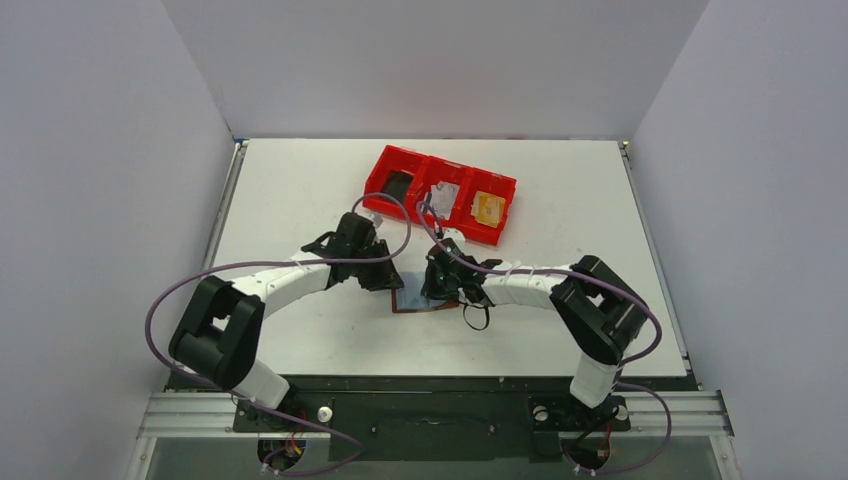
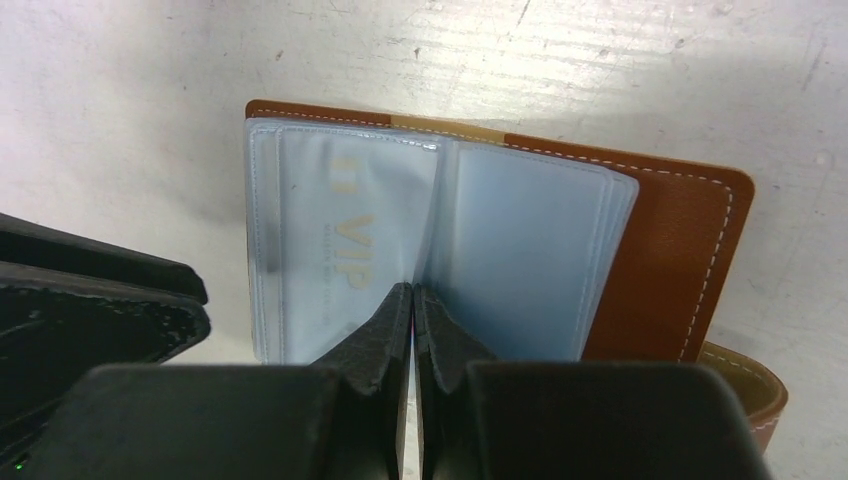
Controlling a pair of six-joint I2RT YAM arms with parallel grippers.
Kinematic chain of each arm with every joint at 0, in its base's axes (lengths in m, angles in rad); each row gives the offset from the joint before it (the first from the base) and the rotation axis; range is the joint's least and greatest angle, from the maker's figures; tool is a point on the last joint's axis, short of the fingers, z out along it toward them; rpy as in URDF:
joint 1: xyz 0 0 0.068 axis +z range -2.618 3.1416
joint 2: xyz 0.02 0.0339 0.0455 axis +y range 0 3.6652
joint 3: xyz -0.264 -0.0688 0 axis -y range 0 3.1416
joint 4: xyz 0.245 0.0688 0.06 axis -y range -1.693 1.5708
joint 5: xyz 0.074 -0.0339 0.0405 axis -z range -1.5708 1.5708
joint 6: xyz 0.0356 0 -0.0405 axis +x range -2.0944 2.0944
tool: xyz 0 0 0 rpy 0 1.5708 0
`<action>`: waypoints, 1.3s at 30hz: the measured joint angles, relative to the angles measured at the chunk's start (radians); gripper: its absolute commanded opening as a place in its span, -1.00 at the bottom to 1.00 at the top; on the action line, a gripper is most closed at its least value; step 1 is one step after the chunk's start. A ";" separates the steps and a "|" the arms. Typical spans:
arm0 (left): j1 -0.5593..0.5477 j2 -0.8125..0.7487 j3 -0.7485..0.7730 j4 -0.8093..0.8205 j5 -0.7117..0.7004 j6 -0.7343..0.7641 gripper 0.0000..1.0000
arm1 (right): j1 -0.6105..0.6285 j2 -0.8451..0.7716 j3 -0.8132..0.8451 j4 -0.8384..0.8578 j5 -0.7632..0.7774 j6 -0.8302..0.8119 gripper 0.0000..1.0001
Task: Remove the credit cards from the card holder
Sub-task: Remove the credit card from the card holder.
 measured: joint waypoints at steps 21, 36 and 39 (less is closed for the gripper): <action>-0.033 0.084 0.014 -0.006 -0.057 -0.001 -0.82 | -0.110 0.035 -0.117 0.281 -0.284 0.065 -1.00; -0.060 0.145 0.062 0.008 -0.047 -0.001 -0.52 | -0.122 0.047 -0.122 0.311 -0.321 0.074 -1.00; -0.067 0.155 0.066 0.021 -0.040 -0.004 -0.51 | -0.122 0.047 -0.122 0.310 -0.322 0.074 -1.00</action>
